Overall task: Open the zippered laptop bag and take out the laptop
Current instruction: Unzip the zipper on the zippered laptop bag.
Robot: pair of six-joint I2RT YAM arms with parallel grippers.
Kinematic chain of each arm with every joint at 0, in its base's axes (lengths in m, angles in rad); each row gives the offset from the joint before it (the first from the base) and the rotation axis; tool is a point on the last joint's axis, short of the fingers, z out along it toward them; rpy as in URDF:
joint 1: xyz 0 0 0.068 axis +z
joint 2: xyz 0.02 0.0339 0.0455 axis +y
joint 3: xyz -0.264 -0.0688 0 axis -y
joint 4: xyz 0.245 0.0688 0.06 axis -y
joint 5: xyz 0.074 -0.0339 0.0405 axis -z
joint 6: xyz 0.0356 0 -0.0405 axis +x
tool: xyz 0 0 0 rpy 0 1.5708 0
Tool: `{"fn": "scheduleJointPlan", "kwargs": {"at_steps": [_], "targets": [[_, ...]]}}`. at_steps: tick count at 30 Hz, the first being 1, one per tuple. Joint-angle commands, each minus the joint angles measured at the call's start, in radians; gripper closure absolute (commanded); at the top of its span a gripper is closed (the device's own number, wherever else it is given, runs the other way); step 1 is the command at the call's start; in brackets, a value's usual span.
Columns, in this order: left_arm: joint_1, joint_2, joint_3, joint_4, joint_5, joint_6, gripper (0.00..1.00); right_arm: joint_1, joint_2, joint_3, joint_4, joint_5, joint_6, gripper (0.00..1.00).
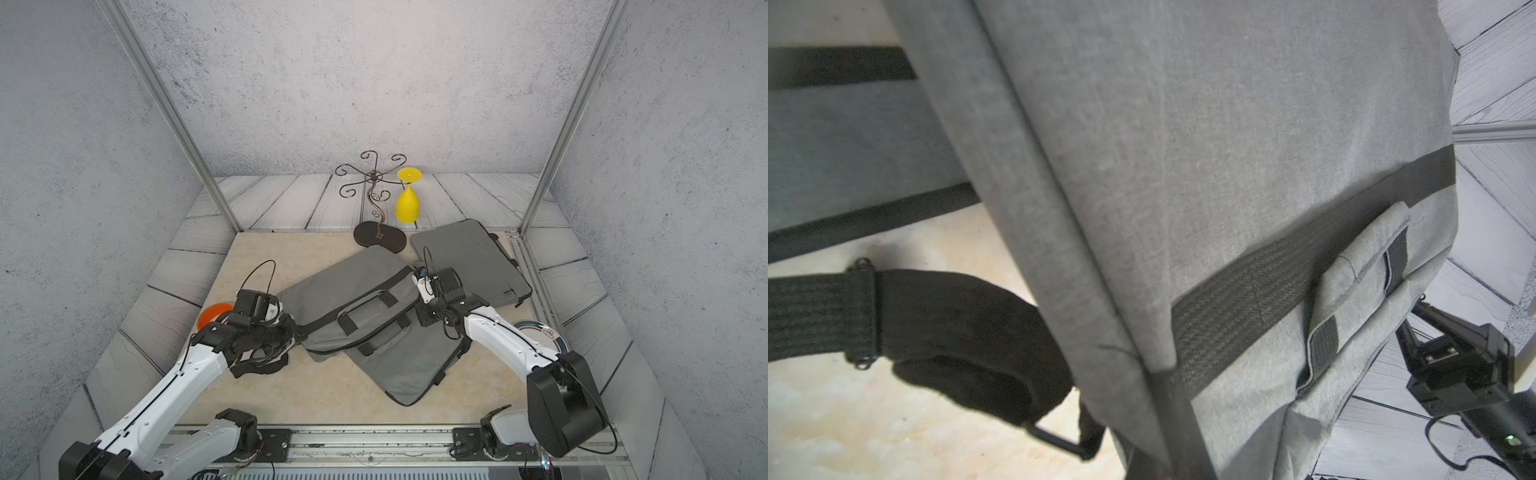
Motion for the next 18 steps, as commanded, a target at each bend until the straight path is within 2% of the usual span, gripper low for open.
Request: {"fn": "scheduleJointPlan", "kwargs": {"at_steps": [1, 8, 14, 16, 18], "targets": [[0.035, -0.023, 0.02, -0.066, -0.062, 0.052, 1.0, -0.061, 0.051, 0.045, -0.006, 0.046, -0.026, 0.99], [0.064, 0.01, 0.02, -0.061, -0.043, 0.094, 1.0, -0.125, 0.147, 0.117, -0.003, 0.048, -0.065, 0.99], [0.072, 0.047, 0.007, -0.022, 0.005, 0.121, 1.0, -0.136, 0.184, 0.156, -0.027, 0.018, -0.075, 0.97], [0.073, 0.058, 0.009, -0.013, 0.03, 0.127, 1.0, -0.135, 0.174, 0.16, -0.041, 0.001, -0.071, 0.93], [0.073, 0.066, 0.009, -0.007, 0.045, 0.134, 1.0, -0.134, 0.154, 0.155, -0.057, -0.022, -0.043, 0.85]]}}
